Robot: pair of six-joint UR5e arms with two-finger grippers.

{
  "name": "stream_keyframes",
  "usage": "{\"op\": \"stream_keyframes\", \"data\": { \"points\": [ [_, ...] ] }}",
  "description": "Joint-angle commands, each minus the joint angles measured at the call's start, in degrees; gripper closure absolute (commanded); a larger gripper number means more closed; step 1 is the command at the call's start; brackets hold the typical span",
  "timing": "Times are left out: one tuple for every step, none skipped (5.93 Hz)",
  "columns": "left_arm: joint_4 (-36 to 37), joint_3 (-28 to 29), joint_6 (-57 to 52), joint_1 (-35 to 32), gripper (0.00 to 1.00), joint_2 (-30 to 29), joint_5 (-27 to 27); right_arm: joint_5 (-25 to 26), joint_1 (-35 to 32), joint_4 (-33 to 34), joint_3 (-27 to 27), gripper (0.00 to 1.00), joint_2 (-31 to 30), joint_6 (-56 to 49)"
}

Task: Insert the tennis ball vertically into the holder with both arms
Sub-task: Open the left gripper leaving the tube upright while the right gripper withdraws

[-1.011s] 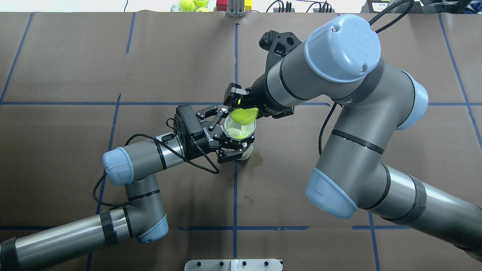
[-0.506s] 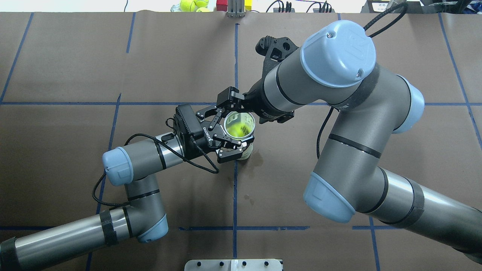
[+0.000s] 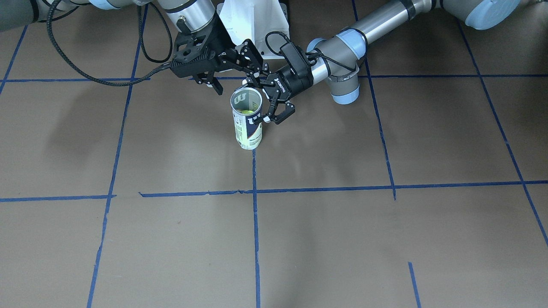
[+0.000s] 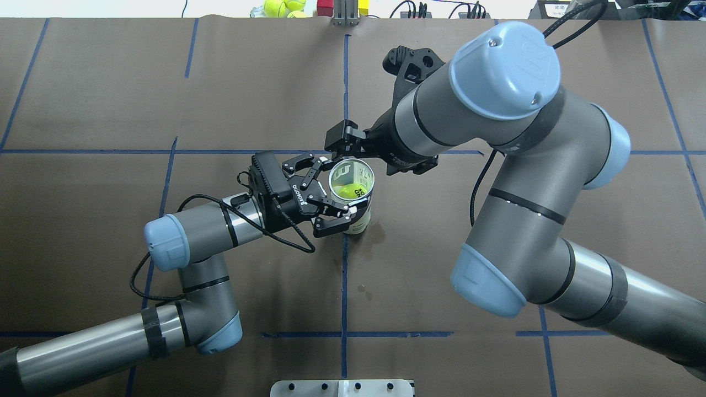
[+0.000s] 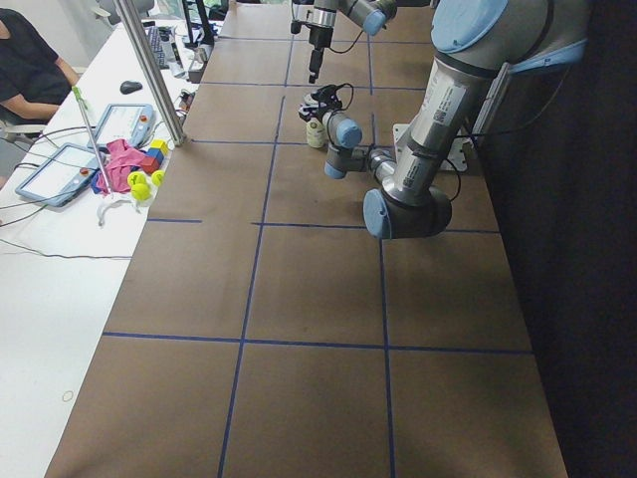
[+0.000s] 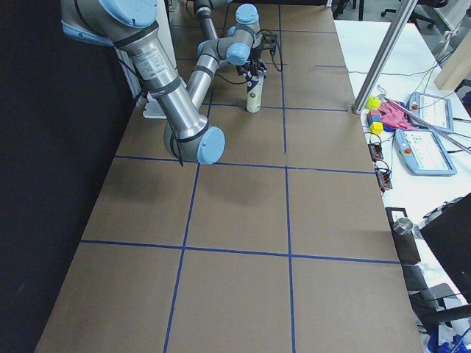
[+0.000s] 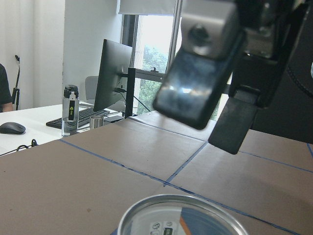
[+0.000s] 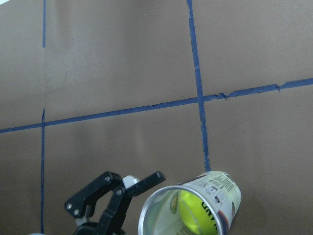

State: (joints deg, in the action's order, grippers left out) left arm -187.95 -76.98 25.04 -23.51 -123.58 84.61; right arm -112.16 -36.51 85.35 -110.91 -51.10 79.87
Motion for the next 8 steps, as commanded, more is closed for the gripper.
{"op": "stream_keyframes", "data": {
  "points": [
    [-1.28, -4.03, 0.27, -0.22, 0.01, 4.55, 0.02, -0.16, -2.59, -0.01, 0.43, 0.01, -1.44, -1.8],
    [-1.28, -6.93, 0.36, -0.13, 0.01, 6.49, 0.02, -0.94, -4.08, -0.01, 0.78, 0.01, -2.07, -2.86],
    [-1.28, -9.31, 0.36, -0.05, 0.01, 8.86, 0.02, -2.34, -5.66, -0.01, 1.22, 0.01, -2.16, -2.96],
    [-1.19, -12.11, 0.36, -0.13, 0.01, 11.49, 0.11, -3.75, -7.42, -0.01, 2.53, 0.01, -2.25, -3.92],
    [-1.02, -12.4, 0.18, -2.05, 0.01, 12.3, 0.03, -5.42, -11.0, -0.01, 2.97, 0.01, -5.12, -8.72],
    [-0.23, -12.14, 0.36, -7.11, 0.01, 12.48, 0.11, -6.3, -14.96, -0.18, 3.15, 0.01, -8.72, -14.94],
    [5.17, -11.79, 2.1, -11.86, 0.01, 12.48, 0.29, -6.4, -19.26, -0.36, 5.59, 0.01, -11.62, -22.4],
    [11.93, -11.09, 5.07, -14.96, 0.01, 12.48, 0.38, -8.05, -23.65, -0.62, 8.49, 0.01, -14.0, -30.57]
  ]
}}
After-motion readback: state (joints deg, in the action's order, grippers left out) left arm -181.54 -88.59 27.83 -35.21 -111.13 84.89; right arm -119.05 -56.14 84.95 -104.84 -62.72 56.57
